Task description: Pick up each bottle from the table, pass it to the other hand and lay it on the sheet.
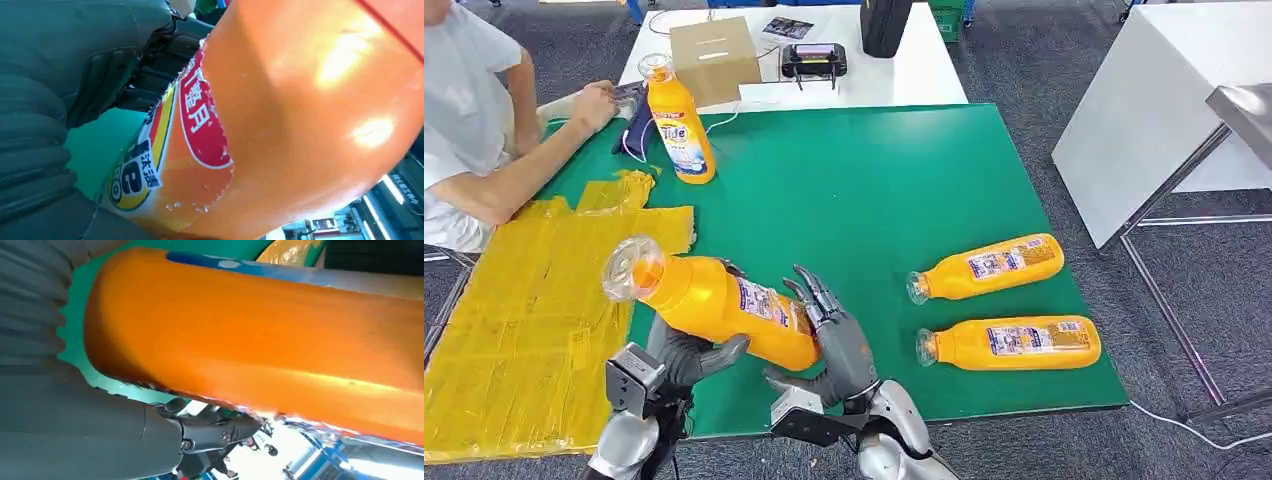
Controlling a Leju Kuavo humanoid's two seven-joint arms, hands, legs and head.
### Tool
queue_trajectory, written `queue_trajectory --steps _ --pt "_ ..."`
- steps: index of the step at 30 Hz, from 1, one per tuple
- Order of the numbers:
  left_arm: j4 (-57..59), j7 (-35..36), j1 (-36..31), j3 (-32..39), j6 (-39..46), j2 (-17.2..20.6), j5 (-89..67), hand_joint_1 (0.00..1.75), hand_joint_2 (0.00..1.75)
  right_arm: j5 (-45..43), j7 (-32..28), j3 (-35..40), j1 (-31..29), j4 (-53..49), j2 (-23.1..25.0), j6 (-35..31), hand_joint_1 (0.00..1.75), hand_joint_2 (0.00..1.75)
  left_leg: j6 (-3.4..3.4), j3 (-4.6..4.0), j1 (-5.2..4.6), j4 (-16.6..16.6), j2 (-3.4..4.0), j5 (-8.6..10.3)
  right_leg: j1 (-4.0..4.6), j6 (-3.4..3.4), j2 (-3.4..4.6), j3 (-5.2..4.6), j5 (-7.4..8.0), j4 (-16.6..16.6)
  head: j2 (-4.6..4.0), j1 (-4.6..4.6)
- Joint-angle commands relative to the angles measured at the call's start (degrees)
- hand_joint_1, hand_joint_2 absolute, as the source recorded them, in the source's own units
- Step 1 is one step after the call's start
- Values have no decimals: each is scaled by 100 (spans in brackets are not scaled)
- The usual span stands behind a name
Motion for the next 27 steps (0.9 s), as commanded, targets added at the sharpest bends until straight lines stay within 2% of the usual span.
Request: queue_trajectory --steps 1,4,5,6,8,9,12,14,17,18,19,20,21,22,23,24,26,27 --pt "122 10 -216 59 -6 20 -8 175 175 -22 17 -78 -9 -80 -194 -3 0 175 -9 21 13 2 -30 -9 6 -12 18 29 -11 -4 0 2" --pt "122 10 -216 59 -6 20 -8 175 175 -22 17 -78 -9 -80 -194 -3 0 175 -8 20 12 2 -22 -10 6 -11 26 26 -9 -3 0 2" --pt "132 16 -222 73 281 22 -335 175 175 18 -8 -170 28 -102 -155 -124 0 175 -6 16 8 -1 -20 -6 3 -8 18 20 -7 -4 0 0" --pt "177 107 -274 26 916 58 -1196 175 175 47 -48 -362 123 -338 -169 -384 0 175 -9 26 15 2 -25 -12 8 -13 27 32 -12 -4 0 2" --pt "187 245 -371 12 1236 106 -1683 175 175 -136 -157 -757 379 -1209 -382 -476 0 175 -6 16 11 2 -32 -7 5 -9 13 25 -11 -3 0 0" --pt "259 425 -437 81 1748 156 -2455 175 175 -145 -213 -962 519 -1624 -440 -520 0 175 -7 16 11 5 -39 -9 5 -10 10 26 -14 0 0 0" --pt "399 968 -624 356 2466 200 -3898 175 175 -275 -405 -1479 974 -2792 -573 -553 0 175 -6 8 11 11 -50 -8 4 -9 -1 20 -16 5 0 0" --pt "509 1391 -784 552 2655 281 -4811 175 175 -251 -475 -1682 1195 -3271 -634 -596 0 175 -6 8 10 9 -51 -9 4 -10 0 21 -17 4 0 2" --pt "994 2427 -1226 798 2616 501 -7071 175 175 -126 -569 -1852 1359 -3657 -670 -759 0 175 -11 13 12 10 -61 -10 4 -15 -2 29 -21 6 0 2" --pt "1444 3357 -1989 98 1757 1285 -8224 175 175 -233 -719 -1884 1293 -3733 -653 -913 0 175 -12 16 12 8 -59 -8 5 -16 0 29 -19 5 0 2" --pt "2483 4450 -2655 -1128 1213 1728 -8340 175 175 -318 -704 -1964 1190 -3804 -659 -898 0 175 -14 23 15 5 -61 -8 6 -18 3 37 -19 1 0 2" --pt "3582 4271 -3134 -1207 1063 1567 -8340 175 175 -366 -688 -2007 1062 -3800 -625 -816 0 175 -19 11 19 16 -74 -4 11 -24 -7 31 -21 15 0 0" --pt "4404 4457 -3545 -1718 903 1578 -8340 175 175 -365 -692 -2004 966 -3764 -598 -778 0 175 -21 13 21 15 -101 4 11 -28 -25 38 -21 17 0 -2" --pt "4901 4360 -3677 -1678 958 1453 -8340 175 175 -362 -707 -1997 920 -3740 -576 -770 0 175 -20 17 20 11 -88 7 11 -26 -15 35 -15 12 0 9" --pt "5617 4334 -3884 -1721 840 1331 -8340 175 175 -379 -716 -1944 827 -3672 -571 -761 0 175 -9 17 7 -11 -82 25 1 -14 -39 30 -3 -5 0 7" --pt "6157 4396 -4047 -1915 833 1279 -8340 175 175 -383 -724 -1892 770 -3616 -571 -773 0 175 -21 27 14 -12 -55 28 8 -23 -7 34 7 -10 0 2" --pt "6630 4380 -4124 -1907 739 1250 -8340 175 175 -378 -727 -1814 717 -3509 -588 -781 0 175 -29 32 14 -12 -11 22 12 -38 41 25 27 -9 0 -4" --pt "6701 4386 -4118 -1878 717 1255 -8335 175 175 -381 -726 -1798 707 -3489 -595 -779 0 175 -29 32 14 -9 -21 20 12 -48 32 28 27 -5 0 4"
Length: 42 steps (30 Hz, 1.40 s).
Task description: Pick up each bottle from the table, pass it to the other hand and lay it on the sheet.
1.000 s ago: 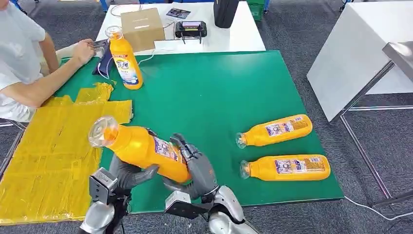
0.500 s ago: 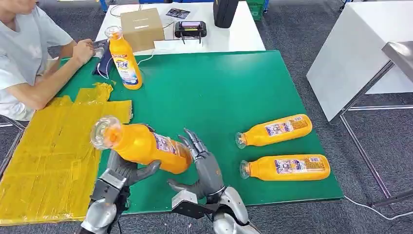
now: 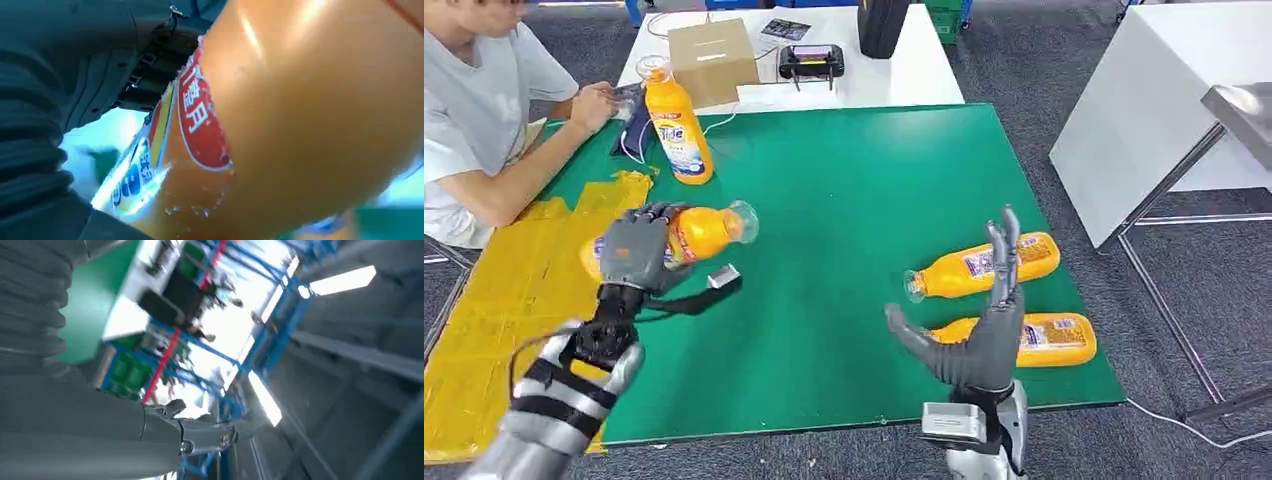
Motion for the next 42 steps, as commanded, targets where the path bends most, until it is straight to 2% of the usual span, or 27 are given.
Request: queue_trajectory --steps 1,2,5,6,8,9,13,18,22,23,28,32,33,34,35,37,42 --pt "4224 -41 -1614 -1222 -233 109 58 175 175 -48 -33 -62 -355 10 -123 12 0 175 -10 42 17 -8 -23 -5 7 -15 47 46 -4 -14 0 7" --pt "4334 -38 -1635 -1163 -307 111 -4 175 175 -59 -47 -37 -346 32 -137 -12 0 175 -1 25 11 -2 0 -1 1 -7 38 23 -4 -5 0 6" --pt "4441 -66 -1631 -1008 -427 130 50 175 175 -68 -82 -7 -286 -8 -164 -46 0 175 -7 39 24 4 4 -16 9 -13 71 39 -13 -4 0 7" --pt "4471 -77 -1625 -930 -480 127 71 175 175 -68 -97 6 -256 -44 -180 -63 0 175 -4 20 16 4 5 -7 5 -6 49 20 -8 0 0 4" --pt "4548 -110 -1598 -739 -587 98 149 175 175 -67 -110 36 -226 -74 -200 -86 0 175 -8 30 21 7 -19 -13 7 -10 45 35 -19 1 0 7" --pt "4549 -112 -1587 -736 -578 99 146 175 175 -67 -110 38 -221 -75 -200 -88 0 175 -2 7 13 3 -11 0 3 -1 26 12 -8 0 0 7" --pt "4549 -112 -1587 -736 -578 99 146 175 175 -67 -110 38 -221 -75 -200 -88 0 175 -5 24 17 2 -8 -9 4 -7 54 29 -10 -2 0 4" --pt "4562 -113 -1589 -695 -624 75 167 175 175 -66 -110 48 -232 -67 -209 -83 0 175 -4 11 15 3 -11 -4 4 -5 41 16 -7 -1 0 7" --pt "4622 -310 -1440 -168 -644 -63 468 175 175 -11 -77 129 -263 -18 -250 -105 0 175 -2 17 11 -2 -4 -2 1 -2 42 20 -6 -3 0 7" --pt "4596 -461 -1378 23 -444 -111 604 0 175 28 -23 142 -279 15 -292 -80 0 175 -4 27 14 -3 -6 -6 2 -5 52 30 -8 -5 0 7" --pt "4244 -554 -1144 589 555 -170 741 0 175 753 442 182 -375 295 -463 159 0 175 -3 29 14 -3 -12 -5 3 -4 45 34 -7 -8 0 4" --pt "3623 -689 -864 1152 1437 -164 789 0 175 1729 1295 243 -735 771 -753 780 0 175 -3 29 19 2 -11 -9 5 -4 56 38 -7 -9 0 7" --pt "3314 -572 -750 1245 1924 -127 615 0 175 2011 1443 251 -891 949 -851 934 0 175 0 14 13 -1 1 -1 3 -1 47 19 0 -8 0 7" --pt "3207 -535 -709 1319 2022 -127 514 0 175 2050 1448 247 -961 1029 -871 955 0 175 -1 21 16 -1 4 -4 5 -2 60 26 0 -10 0 7" --pt "2642 -320 -522 1451 2429 -83 167 0 175 2259 1538 290 -1113 1169 -978 1100 0 175 -3 24 18 4 -4 -8 5 -5 63 30 -5 -7 0 7" --pt "1325 -357 -106 1799 2429 -56 -4 0 175 2460 1688 319 -1341 1360 -1132 1352 0 175 -2 14 16 4 -3 -4 4 -3 52 20 -2 -6 0 7" --pt "136 -1243 115 2433 2429 -437 540 0 175 2690 1876 371 -1693 1655 -1456 2010 0 175 0 3 14 9 -17 -3 3 1 37 14 -4 -2 0 9"
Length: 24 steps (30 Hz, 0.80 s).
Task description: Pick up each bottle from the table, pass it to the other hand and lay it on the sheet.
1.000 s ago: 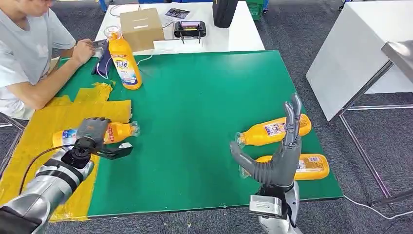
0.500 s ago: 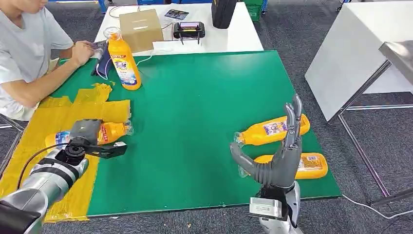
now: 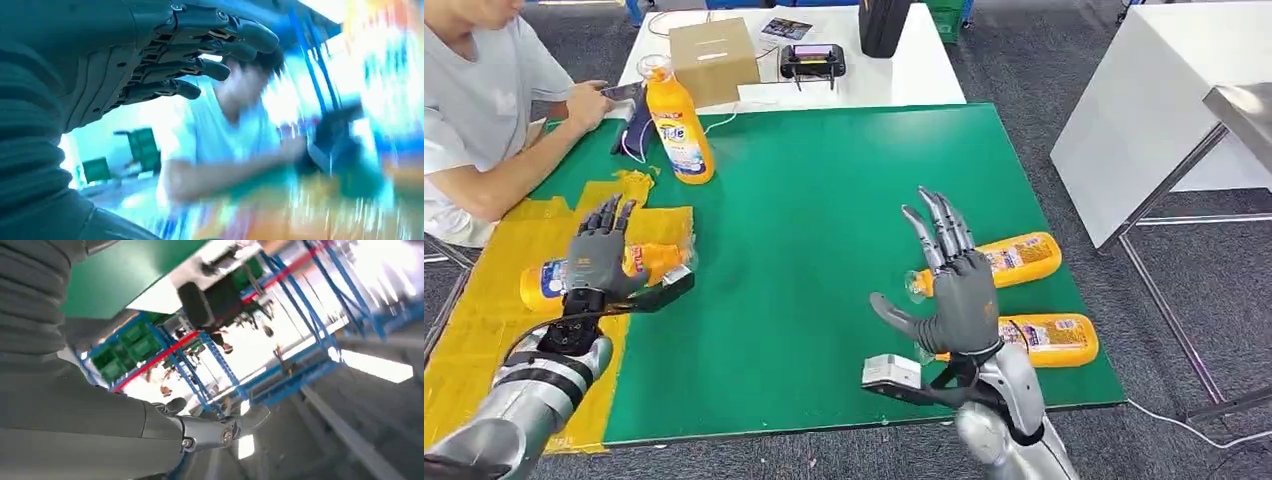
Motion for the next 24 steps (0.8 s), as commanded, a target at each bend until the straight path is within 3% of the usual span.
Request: queue_trajectory --steps 1,4,6,8,9,14,18,24 --pt "-2677 -1248 600 1342 7 -543 1053 0 175 405 353 258 -946 1139 -784 950 0 175 -4 13 17 15 -22 -16 9 -9 36 23 -10 0 0 2" --pt "-3498 -1831 1004 1451 7 -895 1461 0 175 643 499 226 -1175 1538 -1025 1184 0 175 0 5 6 5 -18 -6 2 -2 19 13 -3 -5 0 2" --pt "-4050 -2170 1403 1031 -25 -988 2266 0 175 545 430 218 -1534 2229 -1412 1632 0 175 0 24 12 7 -19 -16 4 -4 41 33 -7 -11 0 -2" --pt "-4692 -2721 1825 512 -1116 -965 4450 0 175 329 220 95 -1871 3040 -1728 1999 0 175 4 14 0 -2 -16 -6 -4 1 18 23 -1 -14 0 0" --pt "-4765 -2726 1946 458 -1094 -958 4453 0 175 208 -21 6 -1962 3289 -1845 1979 0 175 5 27 3 1 -25 -14 -4 1 27 41 -5 -18 0 0" --pt "-4731 -2946 1969 422 -1441 -885 5119 0 175 132 -34 -40 -2027 3453 -1893 2133 0 175 0 4 -5 7 -22 -12 -9 0 20 17 -1 -7 0 0" --pt "-4812 -3364 2326 269 -1786 -969 5819 0 175 147 -133 -104 -2423 4613 -2164 2032 0 175 -2 17 -4 2 -26 -14 -7 -1 30 28 -2 -12 0 -6" --pt "-4673 -3558 2522 16 -1930 -1077 6241 0 175 438 22 -132 -2713 5862 -1927 1624 0 175 2 25 -1 -1 -33 -16 -3 2 25 39 0 -20 0 0"
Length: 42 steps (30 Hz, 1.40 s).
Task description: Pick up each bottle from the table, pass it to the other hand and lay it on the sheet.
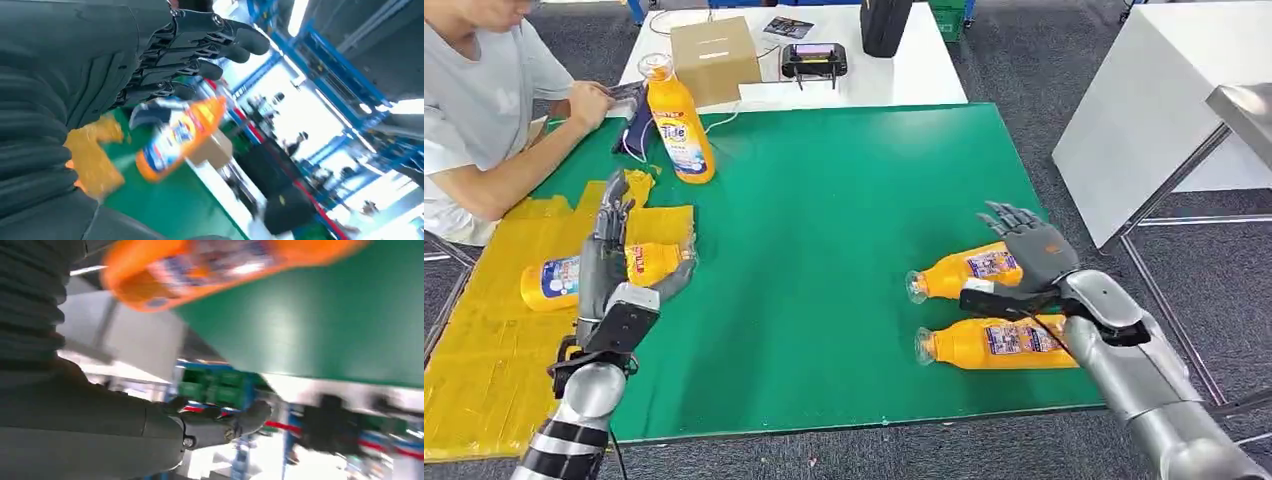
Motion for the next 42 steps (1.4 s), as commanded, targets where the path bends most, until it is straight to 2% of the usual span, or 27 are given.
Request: queue_trajectory --steps 1,6,13,17,20,25,29,35,36,37,38,41,42 --pt "106 -156 246 -457 -157 -195 363 0 175 253 110 35 -692 2280 204 -407 0 175 -4 29 10 -3 -11 -10 2 -7 30 34 -5 -13 0 0" --pt "138 -183 230 -508 -268 -204 499 0 175 327 169 41 -779 2517 308 -413 0 175 -7 23 12 1 -13 -13 3 -12 36 27 -7 -5 0 0" --pt "272 -300 160 -747 -342 -289 775 0 175 660 308 187 -1183 3521 811 -501 0 175 -7 24 12 -2 -3 -11 4 -10 40 27 -3 -8 0 0" --pt "303 -311 146 -761 -366 -283 840 0 175 716 345 219 -1228 3689 857 -493 0 175 -8 28 13 1 -7 -15 3 -13 46 31 -8 -6 0 0" --pt "384 -319 99 -804 -398 -285 928 0 175 916 604 322 -1355 4011 901 -426 0 175 -6 21 9 -1 -10 -9 1 -9 32 23 -6 -6 0 0" --pt "421 -322 76 -812 -400 -288 939 0 175 923 597 321 -1370 4051 902 -447 0 175 -6 25 12 -1 -16 -8 3 -11 29 30 -5 -6 0 0" --pt "517 -356 19 -866 -444 -302 1091 0 175 1042 963 323 -1478 4399 891 -118 0 175 -2 14 7 -2 -16 -1 1 -7 14 18 -2 -6 0 2" --pt "654 -355 21 -894 -449 -310 1183 0 175 1190 1237 356 -1294 4602 776 126 0 175 6 33 11 -8 -35 5 2 -6 2 42 -5 -16 0 0" --pt "679 -357 13 -887 -452 -314 1209 0 175 1202 1269 353 -1291 4639 768 205 7 175 8 30 10 -5 -28 6 2 -4 -2 37 -3 -14 0 0" --pt "706 -364 3 -889 -458 -313 1222 0 175 1225 1309 360 -1255 4665 743 302 134 175 5 40 16 -6 -43 4 5 -8 1 53 -6 -19 0 2" --pt "738 -379 -10 -895 -468 -318 1245 0 175 1231 1319 343 -1199 4666 701 455 152 175 6 40 14 -7 -41 6 4 -6 -4 52 -5 -19 0 0" --pt "831 -411 -53 -906 -487 -339 1290 0 175 1237 1319 306 -1077 4693 660 611 154 175 4 50 17 -9 -55 6 5 -9 -5 66 -6 -25 0 2" --pt "849 -424 -64 -907 -491 -344 1303 0 175 1240 1321 300 -1043 4708 663 648 157 175 6 50 15 -7 -37 6 5 -6 -3 62 -3 -24 0 0"
